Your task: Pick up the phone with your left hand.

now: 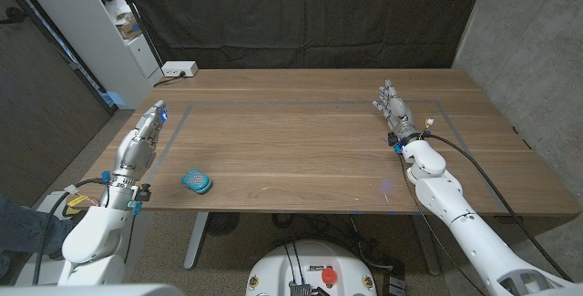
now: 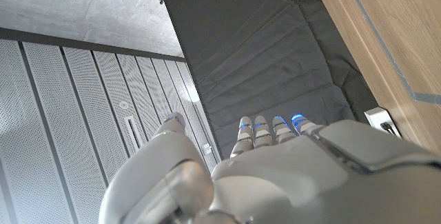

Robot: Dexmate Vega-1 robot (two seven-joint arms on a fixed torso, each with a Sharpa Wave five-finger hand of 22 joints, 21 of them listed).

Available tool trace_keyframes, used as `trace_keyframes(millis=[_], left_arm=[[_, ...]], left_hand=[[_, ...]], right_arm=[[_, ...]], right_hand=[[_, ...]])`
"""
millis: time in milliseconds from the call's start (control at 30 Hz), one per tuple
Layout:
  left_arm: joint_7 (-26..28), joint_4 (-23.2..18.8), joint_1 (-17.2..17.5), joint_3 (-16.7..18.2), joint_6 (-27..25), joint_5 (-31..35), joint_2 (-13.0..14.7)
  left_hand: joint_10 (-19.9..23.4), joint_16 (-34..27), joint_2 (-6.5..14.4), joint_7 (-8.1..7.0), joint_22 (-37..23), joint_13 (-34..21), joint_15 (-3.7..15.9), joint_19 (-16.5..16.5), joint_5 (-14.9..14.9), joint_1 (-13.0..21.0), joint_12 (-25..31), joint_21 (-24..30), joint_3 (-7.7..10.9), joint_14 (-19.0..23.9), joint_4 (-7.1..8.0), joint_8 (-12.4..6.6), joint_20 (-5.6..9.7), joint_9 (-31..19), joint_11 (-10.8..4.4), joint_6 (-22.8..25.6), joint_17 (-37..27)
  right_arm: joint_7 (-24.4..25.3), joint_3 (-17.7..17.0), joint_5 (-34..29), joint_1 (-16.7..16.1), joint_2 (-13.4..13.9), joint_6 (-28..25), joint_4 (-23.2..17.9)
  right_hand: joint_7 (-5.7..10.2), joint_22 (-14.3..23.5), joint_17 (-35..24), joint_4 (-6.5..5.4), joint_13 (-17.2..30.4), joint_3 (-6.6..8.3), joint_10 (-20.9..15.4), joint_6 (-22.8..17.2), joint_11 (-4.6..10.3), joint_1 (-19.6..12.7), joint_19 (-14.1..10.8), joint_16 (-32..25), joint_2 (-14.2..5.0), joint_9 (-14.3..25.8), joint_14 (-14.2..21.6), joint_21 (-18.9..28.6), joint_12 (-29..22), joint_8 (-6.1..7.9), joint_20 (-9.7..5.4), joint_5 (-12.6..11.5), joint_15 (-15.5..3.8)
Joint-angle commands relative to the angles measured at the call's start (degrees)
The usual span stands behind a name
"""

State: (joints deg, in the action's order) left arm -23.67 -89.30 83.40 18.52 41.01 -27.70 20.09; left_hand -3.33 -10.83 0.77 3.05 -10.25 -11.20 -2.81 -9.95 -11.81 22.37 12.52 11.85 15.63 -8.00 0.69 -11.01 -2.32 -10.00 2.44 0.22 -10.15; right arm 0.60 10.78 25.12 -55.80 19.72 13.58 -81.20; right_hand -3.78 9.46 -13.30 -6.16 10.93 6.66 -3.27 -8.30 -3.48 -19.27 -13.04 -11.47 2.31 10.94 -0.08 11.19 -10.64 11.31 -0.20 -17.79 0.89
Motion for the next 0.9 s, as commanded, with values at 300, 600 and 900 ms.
trace_keyframes(millis=[300,600,900], left_arm=[[2.18,0.31,1.3,2.5,3.92,4.56,-0.05],[3.55,-0.12,2.04,3.63,5.25,6.47,-0.2],[4.55,0.3,2.19,4.27,6.45,8.4,-0.21]], left_hand=[[-0.44,0.17,0.24,0.18,-0.1,0.03,0.31,-2.57,0.14,1.1,-0.29,-0.19,0.31,-0.15,-0.73,0.1,-0.56,-0.2,-0.24,-0.04,-0.11],[-0.51,0.21,0.31,0.18,-0.11,0.04,0.32,-2.74,0.14,1.44,-0.33,-0.28,0.42,-0.29,-1.04,0.13,-0.69,-0.21,-0.3,-0.09,-0.11],[-0.54,0.23,0.36,0.1,-0.11,0.05,0.37,-2.76,0.14,1.71,-0.35,-0.3,0.51,-0.36,-1.29,0.14,-0.74,-0.21,-0.28,-0.11,-0.1]], right_arm=[[-0.14,0.55,-0.3,0.75,-0.01,0.49,0.66],[0.18,0.35,-0.38,-0.06,0.63,0.24,-0.64],[0.73,0.13,-0.56,-1.03,1.39,-0.11,-2.39]], right_hand=[[-0.04,0.31,-0.06,0.18,0.0,-0.28,-0.09,-0.47,0.58,-0.2,-0.38,-0.35,-0.7,0.1,0.37,-0.02,-0.51,0.15,-0.09,-0.3,-0.01],[-0.01,0.31,0.02,0.23,-0.02,-0.31,-0.15,-0.49,0.63,-0.23,-0.46,-0.36,-0.78,0.09,0.42,-0.03,-0.52,0.14,-0.1,-0.35,-0.07],[0.05,0.31,0.1,0.25,-0.03,-0.36,-0.06,-0.54,0.75,-0.22,-0.57,-0.33,-0.86,0.09,0.36,-0.03,-0.48,0.15,-0.2,-0.39,-0.08]])
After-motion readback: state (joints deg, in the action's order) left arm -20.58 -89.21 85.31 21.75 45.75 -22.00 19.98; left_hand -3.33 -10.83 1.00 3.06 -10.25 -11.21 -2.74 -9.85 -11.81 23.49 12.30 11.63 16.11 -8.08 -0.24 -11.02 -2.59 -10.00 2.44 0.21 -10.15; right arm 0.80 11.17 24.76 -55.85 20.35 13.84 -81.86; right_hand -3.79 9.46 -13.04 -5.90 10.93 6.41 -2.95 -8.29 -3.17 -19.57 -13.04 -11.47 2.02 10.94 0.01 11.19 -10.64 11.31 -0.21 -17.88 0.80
